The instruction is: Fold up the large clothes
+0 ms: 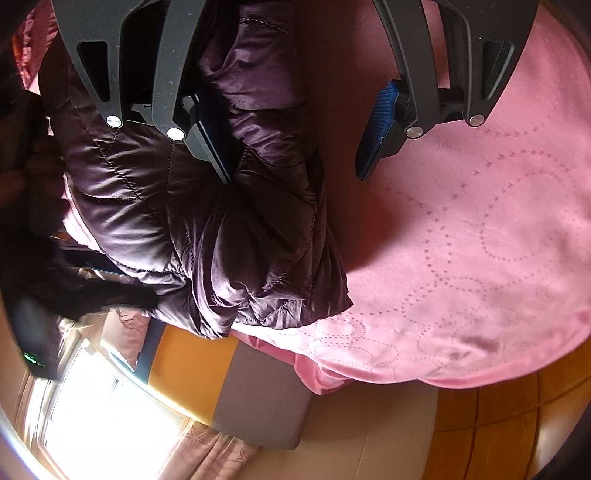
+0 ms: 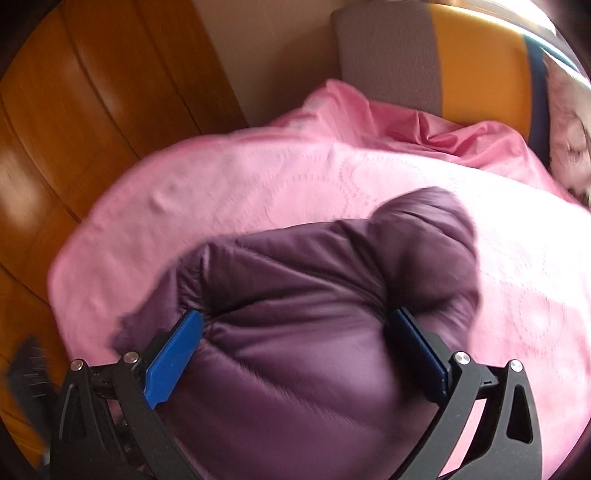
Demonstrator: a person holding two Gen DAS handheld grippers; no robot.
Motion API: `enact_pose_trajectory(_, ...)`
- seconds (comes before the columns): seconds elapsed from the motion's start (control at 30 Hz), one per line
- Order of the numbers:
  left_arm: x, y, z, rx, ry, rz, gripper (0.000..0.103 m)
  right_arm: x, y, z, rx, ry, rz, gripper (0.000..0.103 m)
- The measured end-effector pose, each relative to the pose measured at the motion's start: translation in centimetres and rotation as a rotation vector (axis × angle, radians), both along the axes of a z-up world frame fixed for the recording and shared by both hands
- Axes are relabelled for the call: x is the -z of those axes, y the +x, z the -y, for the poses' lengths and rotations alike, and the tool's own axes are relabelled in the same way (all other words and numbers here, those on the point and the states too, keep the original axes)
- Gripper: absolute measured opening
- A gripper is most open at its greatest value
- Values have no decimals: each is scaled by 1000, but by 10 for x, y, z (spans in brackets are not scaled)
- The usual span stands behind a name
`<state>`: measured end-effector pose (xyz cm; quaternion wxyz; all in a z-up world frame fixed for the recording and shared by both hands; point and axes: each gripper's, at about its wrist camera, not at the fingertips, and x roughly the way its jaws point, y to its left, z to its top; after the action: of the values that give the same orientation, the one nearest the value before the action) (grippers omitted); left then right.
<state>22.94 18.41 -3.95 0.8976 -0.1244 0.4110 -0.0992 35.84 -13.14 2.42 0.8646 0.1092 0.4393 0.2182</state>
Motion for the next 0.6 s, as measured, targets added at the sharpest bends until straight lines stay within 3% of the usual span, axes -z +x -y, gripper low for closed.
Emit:
enact_pose_trajectory(0.1,4,4,-6,15,-65,-15,66,4,-16,47,70,112,-34,101)
enact_pose_trajectory(0.2,10,6,-13,29,-135,-26,66,37,-27,81,104,217,-144,101)
enact_pose_trajectory(0.33,15,8,-18,41,-212,-49,66,75,-31,86,62,450,-254,101)
enact_pose_trajectory(0.43,18,10,-22,47,-276,-69,61,87,-28,67,-10,524,-281,101)
enact_pose_trajectory(0.47,19,12,-23,61,-320,-76,53,86,-29,61,-21,515,-271,99)
enact_pose_trajectory(0.53,22,11,-24,67,-389,-85,49,80,-31,57,-28,499,-253,90)
enact_pose_trajectory(0.6,23,10,-25,67,-434,-85,47,68,-37,59,-35,475,-211,69)
